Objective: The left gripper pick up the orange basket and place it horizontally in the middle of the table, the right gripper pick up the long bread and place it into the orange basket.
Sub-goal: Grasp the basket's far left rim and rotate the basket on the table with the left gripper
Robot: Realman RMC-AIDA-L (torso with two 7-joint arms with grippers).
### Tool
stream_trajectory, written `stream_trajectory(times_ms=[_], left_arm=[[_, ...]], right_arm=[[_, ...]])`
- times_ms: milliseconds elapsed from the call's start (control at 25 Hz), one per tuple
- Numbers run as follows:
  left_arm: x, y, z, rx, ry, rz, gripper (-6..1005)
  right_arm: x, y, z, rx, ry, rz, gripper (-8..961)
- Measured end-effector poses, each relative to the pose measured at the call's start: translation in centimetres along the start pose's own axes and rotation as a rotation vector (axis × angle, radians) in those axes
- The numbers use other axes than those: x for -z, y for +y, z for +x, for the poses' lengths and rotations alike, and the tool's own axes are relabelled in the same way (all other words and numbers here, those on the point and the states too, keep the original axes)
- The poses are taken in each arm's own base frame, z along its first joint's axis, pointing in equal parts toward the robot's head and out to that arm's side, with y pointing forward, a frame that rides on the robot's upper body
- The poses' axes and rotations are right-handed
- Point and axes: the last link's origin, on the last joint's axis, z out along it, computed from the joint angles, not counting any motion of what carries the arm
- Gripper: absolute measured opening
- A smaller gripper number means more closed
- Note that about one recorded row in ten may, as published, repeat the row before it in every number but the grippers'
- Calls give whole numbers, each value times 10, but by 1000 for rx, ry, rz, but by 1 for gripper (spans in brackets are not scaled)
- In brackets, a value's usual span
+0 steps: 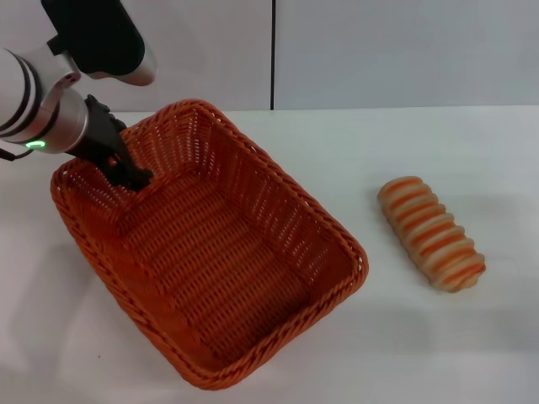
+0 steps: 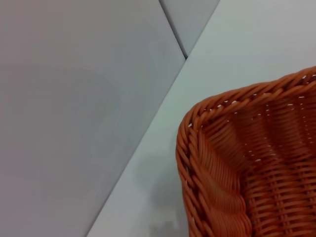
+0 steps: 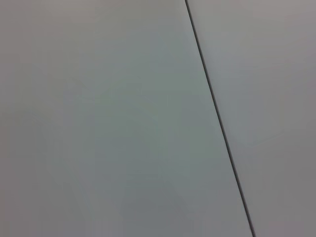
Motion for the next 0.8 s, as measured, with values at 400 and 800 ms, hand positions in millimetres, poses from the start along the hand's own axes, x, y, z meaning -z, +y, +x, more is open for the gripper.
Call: stream_trajectory(times_ms=[400, 800], left_arm=[[-10, 5, 8, -31, -32, -40, 740], [-12, 4, 14, -29, -26, -47, 737]], right_arm=[[4, -1, 1, 2, 8, 3, 741], [5, -3, 0, 8, 8, 5, 741]])
